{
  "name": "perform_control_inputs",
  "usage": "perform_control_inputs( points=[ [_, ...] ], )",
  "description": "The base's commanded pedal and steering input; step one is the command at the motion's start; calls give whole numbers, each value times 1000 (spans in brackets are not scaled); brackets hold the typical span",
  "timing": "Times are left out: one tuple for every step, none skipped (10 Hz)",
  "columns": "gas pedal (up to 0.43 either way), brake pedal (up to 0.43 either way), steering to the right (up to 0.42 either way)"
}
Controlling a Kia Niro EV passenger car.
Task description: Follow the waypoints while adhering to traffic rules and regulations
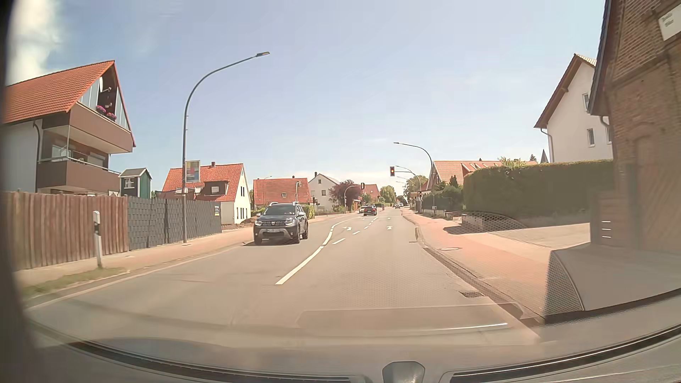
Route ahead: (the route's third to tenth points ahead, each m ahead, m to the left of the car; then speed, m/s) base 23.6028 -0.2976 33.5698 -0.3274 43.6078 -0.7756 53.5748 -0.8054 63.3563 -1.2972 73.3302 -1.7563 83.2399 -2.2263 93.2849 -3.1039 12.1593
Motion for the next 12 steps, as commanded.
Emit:
perform_control_inputs(
  points=[
    [0, 110, 16],
    [0, 116, 19],
    [0, 122, 22],
    [0, 128, 23],
    [0, 134, 22],
    [0, 140, 22],
    [0, 146, 20],
    [0, 152, 19],
    [0, 171, 17],
    [0, 195, 15],
    [0, 201, 15],
    [0, 207, 15]
  ],
)
